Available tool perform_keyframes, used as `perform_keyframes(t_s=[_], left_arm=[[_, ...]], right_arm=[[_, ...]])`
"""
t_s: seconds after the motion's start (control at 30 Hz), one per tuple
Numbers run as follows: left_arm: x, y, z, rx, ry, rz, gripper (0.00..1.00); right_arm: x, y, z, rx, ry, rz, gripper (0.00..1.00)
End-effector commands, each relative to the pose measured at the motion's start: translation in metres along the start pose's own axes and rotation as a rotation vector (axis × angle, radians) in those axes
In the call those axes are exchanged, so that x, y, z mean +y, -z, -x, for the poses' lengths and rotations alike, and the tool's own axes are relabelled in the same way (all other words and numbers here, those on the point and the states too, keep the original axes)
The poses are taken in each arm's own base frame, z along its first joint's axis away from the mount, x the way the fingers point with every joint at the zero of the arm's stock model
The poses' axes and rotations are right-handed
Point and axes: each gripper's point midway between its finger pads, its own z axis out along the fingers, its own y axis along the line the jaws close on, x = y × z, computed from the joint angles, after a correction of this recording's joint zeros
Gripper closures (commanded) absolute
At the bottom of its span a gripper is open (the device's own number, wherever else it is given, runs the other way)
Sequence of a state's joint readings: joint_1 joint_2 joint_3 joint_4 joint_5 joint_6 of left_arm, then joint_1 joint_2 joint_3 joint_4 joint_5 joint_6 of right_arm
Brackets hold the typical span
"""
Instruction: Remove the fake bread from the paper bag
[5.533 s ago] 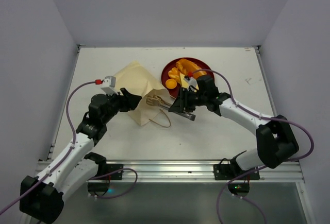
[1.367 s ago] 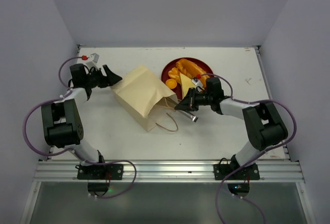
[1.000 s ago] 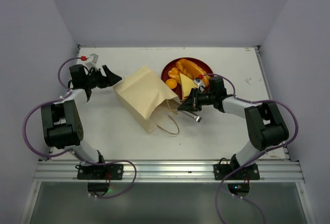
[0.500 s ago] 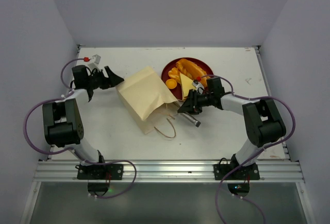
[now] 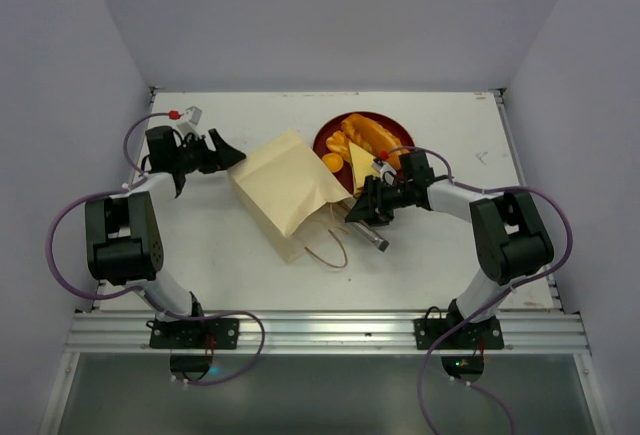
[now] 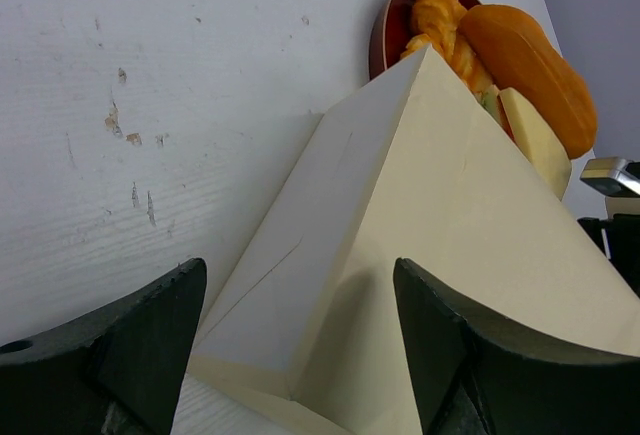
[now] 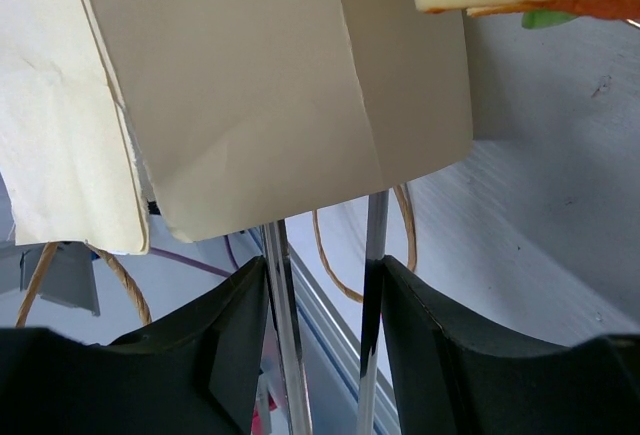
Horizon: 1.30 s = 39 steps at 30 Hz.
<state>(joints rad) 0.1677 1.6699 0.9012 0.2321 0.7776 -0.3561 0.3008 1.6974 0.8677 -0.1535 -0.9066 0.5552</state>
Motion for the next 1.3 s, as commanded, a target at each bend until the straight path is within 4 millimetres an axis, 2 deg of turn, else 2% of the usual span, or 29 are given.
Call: perform_keyframes(t_s=[0.0,0.27,0.5,0.6,0.77,1.07,1.17,1.27], left_arm=[[-0.003,-0.003,0.003,-0.019,-0.033,-0.019,0.21],[-0.005,-0.002,0.005,-0.021,-0.039,-0.017,0.21],[-0.011,0.012,0.031,-0.101,-0.079,0.045,0.2],[-0.013,0.021,0.043,-0.139,-0.093,0.075,0.19],[-0.019,0.035,0.056,-0.187,-0.116,0.108,0.19],[-0.028,0.049,0.06,-0.22,-0.148,0.126,0.19],[-0.032,0.052,0.057,-0.222,-0.154,0.121,0.19],[-0.034,0.052,0.052,-0.218,-0.143,0.107,0.19]], right_arm=[[0.011,0.002,0.008,-0.007,0.037,0.013,0.49],[0.021,0.002,0.005,0.025,-0.02,0.061,0.49],[0.029,0.01,0.003,0.037,0.032,0.066,0.52],[0.028,0.015,-0.005,0.074,0.053,0.038,0.53],[0.029,0.023,-0.004,0.09,0.14,0.029,0.56],[0.024,0.042,-0.009,0.129,0.241,0.019,0.59],[0.019,0.051,-0.012,0.151,0.308,-0.004,0.59],[0.015,0.052,-0.016,0.17,0.31,-0.01,0.6]])
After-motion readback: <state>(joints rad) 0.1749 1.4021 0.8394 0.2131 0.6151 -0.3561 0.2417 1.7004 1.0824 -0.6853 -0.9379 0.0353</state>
